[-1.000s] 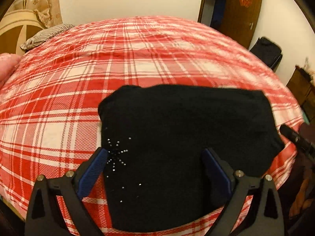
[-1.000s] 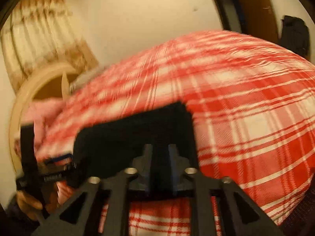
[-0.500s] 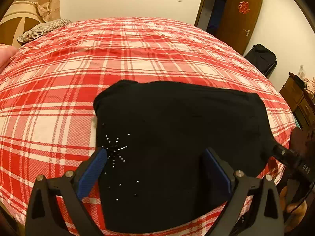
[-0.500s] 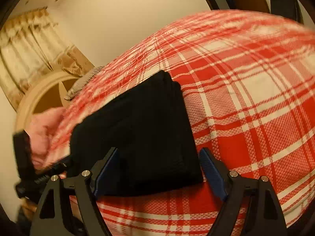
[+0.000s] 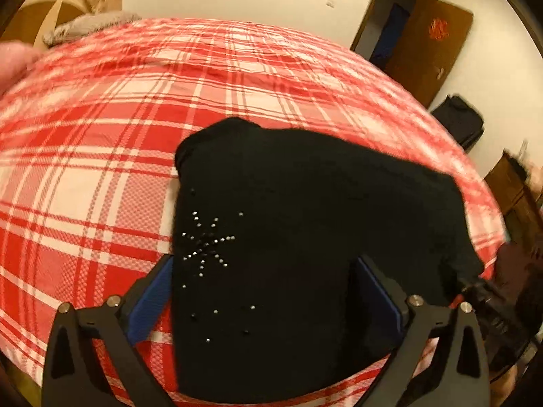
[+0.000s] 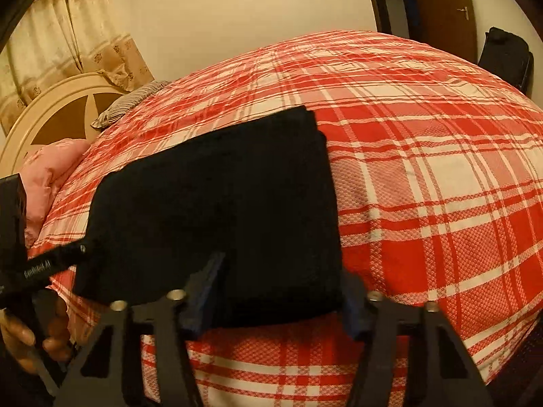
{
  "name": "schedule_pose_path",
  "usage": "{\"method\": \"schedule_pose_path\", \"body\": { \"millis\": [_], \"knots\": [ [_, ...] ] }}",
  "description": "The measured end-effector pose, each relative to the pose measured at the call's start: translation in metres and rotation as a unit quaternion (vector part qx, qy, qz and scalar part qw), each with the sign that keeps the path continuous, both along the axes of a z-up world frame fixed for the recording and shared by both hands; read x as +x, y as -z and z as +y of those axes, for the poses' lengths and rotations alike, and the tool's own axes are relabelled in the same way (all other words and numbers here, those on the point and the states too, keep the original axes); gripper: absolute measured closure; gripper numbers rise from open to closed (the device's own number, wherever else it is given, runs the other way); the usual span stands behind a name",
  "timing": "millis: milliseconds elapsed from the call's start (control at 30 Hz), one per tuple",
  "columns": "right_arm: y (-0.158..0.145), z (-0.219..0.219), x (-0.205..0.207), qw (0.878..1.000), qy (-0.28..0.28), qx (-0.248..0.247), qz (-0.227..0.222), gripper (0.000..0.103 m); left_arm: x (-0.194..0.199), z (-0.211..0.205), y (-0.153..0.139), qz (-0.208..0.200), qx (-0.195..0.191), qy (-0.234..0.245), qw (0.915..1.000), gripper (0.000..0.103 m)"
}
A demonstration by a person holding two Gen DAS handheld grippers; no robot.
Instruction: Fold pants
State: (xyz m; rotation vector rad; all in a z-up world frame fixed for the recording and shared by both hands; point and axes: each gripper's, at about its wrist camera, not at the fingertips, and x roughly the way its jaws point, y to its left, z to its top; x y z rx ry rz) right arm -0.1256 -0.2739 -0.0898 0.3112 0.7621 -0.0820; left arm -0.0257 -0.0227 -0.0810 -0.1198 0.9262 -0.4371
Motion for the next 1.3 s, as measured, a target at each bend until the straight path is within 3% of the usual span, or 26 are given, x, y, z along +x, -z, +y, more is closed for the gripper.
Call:
{"method": "schedule_pose_path", "body": {
  "millis": [67,167,200,233,400,467,533,633,867,1000,1100,1200,1300],
  "knots": [
    [-0.002,0.000,0.001,1.000,-0.005,0.004,0.002,0.061,0.002,0.011,-0.002,0.011,-0.035,-0.015,0.9992,0.017],
    [-0.010,0.013,0.001,0.999,-0.010,-0.034,0.000,0.070,0.006,0.026,-0.004,0.034,-0.102,-0.024,0.9939,0.060],
    [-0.015,0.020,0.001,0.998,-0.012,-0.058,-0.003,0.070,0.008,0.029,-0.002,0.048,-0.126,-0.023,0.9906,0.070],
    [-0.018,0.025,0.000,0.997,-0.015,-0.075,-0.006,0.071,0.009,0.032,-0.001,0.056,-0.141,-0.028,0.9879,0.073],
    [-0.045,0.045,-0.002,0.991,-0.022,-0.130,-0.035,0.072,0.000,0.027,-0.012,0.018,-0.116,-0.027,0.9927,0.078],
    [-0.055,0.051,0.000,0.989,-0.030,-0.138,-0.045,0.072,-0.004,0.029,-0.023,-0.005,-0.109,-0.025,0.9937,0.080],
    [-0.070,0.059,0.006,0.987,-0.045,-0.143,-0.060,0.072,-0.001,0.037,-0.037,-0.033,-0.104,-0.033,0.9935,0.089],
    [-0.091,0.077,0.018,0.982,-0.076,-0.149,-0.087,0.072,0.012,0.053,-0.053,-0.060,-0.106,-0.047,0.9915,0.089],
    [-0.126,0.145,0.090,0.964,-0.177,-0.148,-0.133,0.073,0.047,0.122,-0.085,-0.115,-0.098,-0.127,0.9803,0.089],
    [-0.140,0.197,0.132,0.946,-0.231,-0.147,-0.170,0.073,0.068,0.166,-0.108,-0.164,-0.061,-0.174,0.9690,0.089],
    [-0.133,0.230,0.172,0.939,-0.259,-0.132,-0.183,0.073,0.086,0.193,-0.114,-0.188,-0.030,-0.205,0.9601,0.088],
    [-0.104,0.249,0.214,0.940,-0.280,-0.113,-0.157,0.072,0.104,0.211,-0.097,-0.180,-0.007,-0.226,0.9574,0.087],
    [-0.058,0.257,0.245,0.946,-0.289,-0.112,-0.097,0.072,0.128,0.229,-0.055,-0.122,0.022,-0.248,0.9607,0.082]
  ]
}}
